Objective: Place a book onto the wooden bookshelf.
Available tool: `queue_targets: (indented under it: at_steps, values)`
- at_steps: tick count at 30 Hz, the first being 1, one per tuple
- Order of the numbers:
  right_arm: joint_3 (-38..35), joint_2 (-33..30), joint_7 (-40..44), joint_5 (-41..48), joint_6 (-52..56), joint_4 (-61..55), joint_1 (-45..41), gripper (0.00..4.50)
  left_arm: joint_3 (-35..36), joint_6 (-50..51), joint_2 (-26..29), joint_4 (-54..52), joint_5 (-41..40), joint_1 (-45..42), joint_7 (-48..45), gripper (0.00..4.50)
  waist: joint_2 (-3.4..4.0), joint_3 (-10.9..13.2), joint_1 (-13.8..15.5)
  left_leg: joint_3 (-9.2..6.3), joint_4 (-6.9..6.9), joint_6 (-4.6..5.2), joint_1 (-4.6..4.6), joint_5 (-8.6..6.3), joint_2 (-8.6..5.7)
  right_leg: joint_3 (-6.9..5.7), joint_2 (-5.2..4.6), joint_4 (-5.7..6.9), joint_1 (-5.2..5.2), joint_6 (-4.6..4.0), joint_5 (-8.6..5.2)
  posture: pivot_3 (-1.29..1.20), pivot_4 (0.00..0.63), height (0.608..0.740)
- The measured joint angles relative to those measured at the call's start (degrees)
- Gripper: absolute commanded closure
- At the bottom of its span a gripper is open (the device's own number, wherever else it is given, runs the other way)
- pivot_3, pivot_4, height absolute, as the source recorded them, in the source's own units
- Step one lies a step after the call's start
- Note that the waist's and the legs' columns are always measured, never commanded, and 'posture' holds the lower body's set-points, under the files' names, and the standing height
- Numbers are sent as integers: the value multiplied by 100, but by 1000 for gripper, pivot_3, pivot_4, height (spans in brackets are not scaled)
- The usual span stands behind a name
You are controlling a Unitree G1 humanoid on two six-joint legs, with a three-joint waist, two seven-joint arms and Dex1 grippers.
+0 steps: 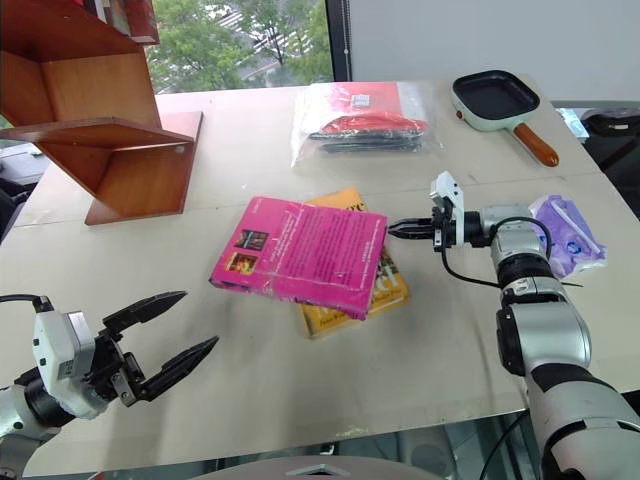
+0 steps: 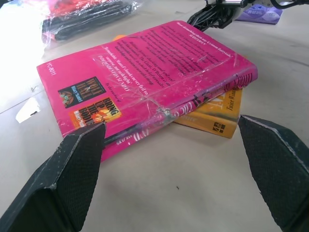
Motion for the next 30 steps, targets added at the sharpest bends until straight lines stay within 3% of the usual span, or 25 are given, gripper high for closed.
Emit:
queue_targets:
  at_steps: [2,4,11,15,16,18,21,23,30]
  values:
    - [-68,-234,9,151,59,-316,159,3675,-255,96,-211,-95,8,173,167,0,-1,0,17,0,0,1,-3,-1,-3,0,-4,-6,0,0,0,0,150,740]
    - [-136,-515,25,363,240,-765,415,2816,-513,223,-455,-214,8,318,412,0,-1,0,40,-2,1,2,-5,-1,-4,-2,-6,-11,1,1,0,0,150,740]
    - [-293,-1711,88,1480,1702,-3679,2252,22,-1664,1222,-1533,-676,-554,525,2016,0,7,-3,145,-13,8,23,-12,-13,-2,-11,-10,-3,1,2,0,0,150,740]
    - [-719,-2539,87,2168,2624,-5176,3102,22,-2177,1649,-2273,-694,-1372,449,2917,0,14,-4,205,-23,17,30,-15,-16,-3,-23,-12,3,3,3,0,0,150,740]
    - [-1095,-2953,92,2593,3060,-6099,3858,22,-2381,1699,-2845,-698,-2070,340,3554,0,19,-8,273,-37,20,30,-18,-16,-1,-35,-13,1,11,3,-1,0,150,740]
    - [-1485,-3061,52,3139,3469,-7090,4580,22,-2704,1793,-3251,-685,-2848,232,4225,0,-1,-19,312,-43,27,30,-15,-16,3,-36,-4,2,18,5,-2,0,150,740]
    - [-1828,-3060,-96,3639,3764,-7911,5081,22,-2793,1859,-3382,-608,-3619,-99,4808,0,6,-22,309,-38,38,30,-3,-14,4,-40,3,6,33,8,-3,0,150,740]
    - [-2128,-3083,-230,3856,3878,-8352,5384,22,-2748,1863,-3340,-330,-4110,-455,5192,0,4,-20,316,-38,39,30,51,-16,4,-43,5,4,89,26,-18,0,150,740]
    - [-2921,-2913,-872,4442,3997,-9040,5817,22,-2561,1954,-3202,808,-4830,-1675,5776,0,-7,-22,359,-46,50,29,63,-14,0,-50,29,2,109,6,-7,0,150,740]
